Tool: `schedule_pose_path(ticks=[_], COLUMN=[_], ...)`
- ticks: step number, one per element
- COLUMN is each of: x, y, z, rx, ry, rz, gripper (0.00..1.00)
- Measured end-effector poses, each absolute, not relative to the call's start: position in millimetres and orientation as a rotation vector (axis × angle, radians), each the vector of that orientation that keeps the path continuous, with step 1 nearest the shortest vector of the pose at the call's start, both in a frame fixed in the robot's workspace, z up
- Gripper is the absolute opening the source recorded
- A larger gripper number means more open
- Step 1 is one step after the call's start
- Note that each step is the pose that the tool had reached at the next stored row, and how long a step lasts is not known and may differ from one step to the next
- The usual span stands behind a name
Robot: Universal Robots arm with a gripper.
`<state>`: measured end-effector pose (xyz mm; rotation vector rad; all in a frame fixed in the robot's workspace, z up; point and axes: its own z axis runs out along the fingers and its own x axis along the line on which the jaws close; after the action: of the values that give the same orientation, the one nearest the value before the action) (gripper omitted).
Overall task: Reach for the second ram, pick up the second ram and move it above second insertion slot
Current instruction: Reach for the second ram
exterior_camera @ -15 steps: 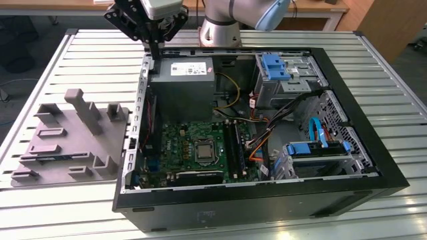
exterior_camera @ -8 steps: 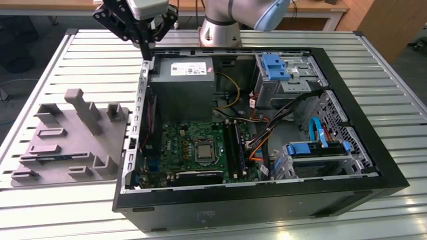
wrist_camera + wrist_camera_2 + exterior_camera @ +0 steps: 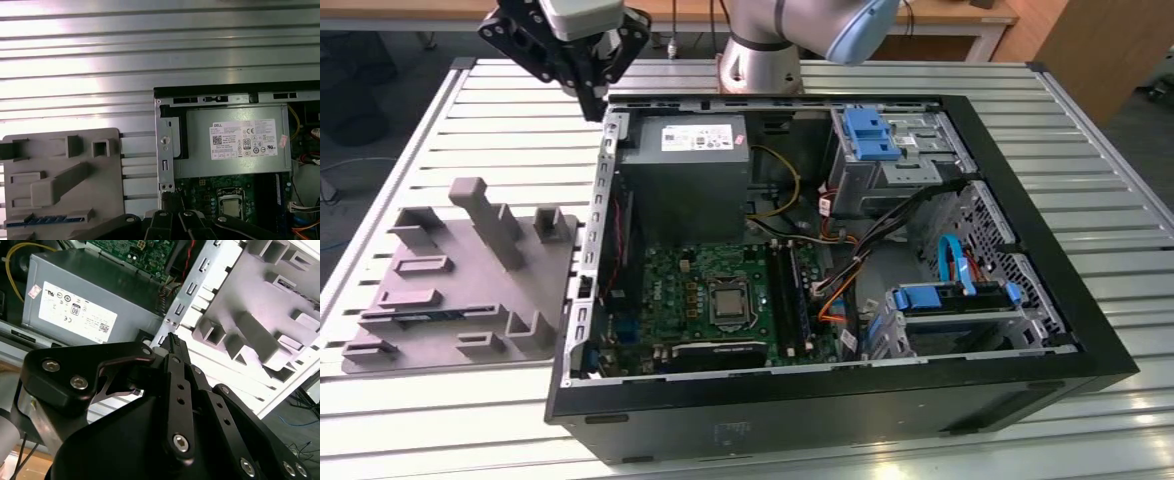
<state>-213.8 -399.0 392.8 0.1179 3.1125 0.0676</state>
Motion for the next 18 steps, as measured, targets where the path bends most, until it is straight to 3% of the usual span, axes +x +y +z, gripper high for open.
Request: schedule_pose_path(ticks=[18], x=[-259.8], y=[-398.9], z=[392.2], rx=[0.118], ry=[3.112], rz=[0.068], gripper=[0.11])
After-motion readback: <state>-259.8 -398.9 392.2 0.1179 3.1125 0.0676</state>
